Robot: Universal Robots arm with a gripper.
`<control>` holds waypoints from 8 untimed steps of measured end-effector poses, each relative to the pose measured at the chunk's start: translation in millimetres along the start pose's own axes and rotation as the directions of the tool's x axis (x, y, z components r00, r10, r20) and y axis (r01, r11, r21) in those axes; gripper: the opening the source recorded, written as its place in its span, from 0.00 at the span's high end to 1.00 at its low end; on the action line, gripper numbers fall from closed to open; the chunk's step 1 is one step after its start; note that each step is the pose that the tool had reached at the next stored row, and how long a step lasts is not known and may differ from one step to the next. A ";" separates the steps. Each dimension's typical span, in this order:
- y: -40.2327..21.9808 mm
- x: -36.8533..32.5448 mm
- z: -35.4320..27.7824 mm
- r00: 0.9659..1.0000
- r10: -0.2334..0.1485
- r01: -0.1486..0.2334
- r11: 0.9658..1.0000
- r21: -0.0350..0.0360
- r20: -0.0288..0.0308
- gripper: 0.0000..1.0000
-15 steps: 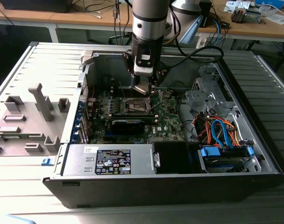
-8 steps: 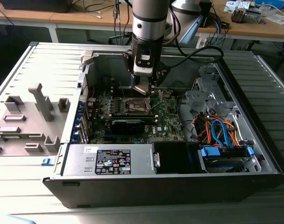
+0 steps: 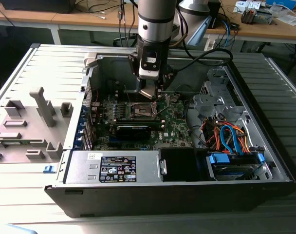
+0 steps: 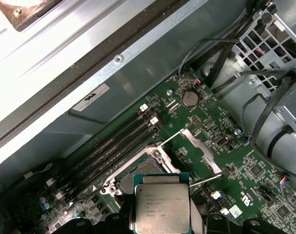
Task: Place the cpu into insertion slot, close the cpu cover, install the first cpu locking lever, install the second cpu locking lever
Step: 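Place the cpu into insertion slot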
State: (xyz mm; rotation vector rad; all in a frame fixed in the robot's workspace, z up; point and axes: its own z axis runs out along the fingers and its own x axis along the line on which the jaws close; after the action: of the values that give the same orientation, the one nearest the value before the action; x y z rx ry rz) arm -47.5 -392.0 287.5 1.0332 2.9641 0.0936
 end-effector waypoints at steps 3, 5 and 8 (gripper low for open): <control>0.0 0.0 0.2 1.000 0.004 -0.004 1.000 0.000 0.000 0.45; 0.0 0.0 0.3 1.000 0.007 -0.007 1.000 0.000 0.000 0.45; 0.0 0.0 0.5 1.000 0.011 -0.011 1.000 0.000 0.001 0.45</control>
State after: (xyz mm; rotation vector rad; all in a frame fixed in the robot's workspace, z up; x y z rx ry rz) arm -47.5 -392.0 287.1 1.0496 2.9579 0.0935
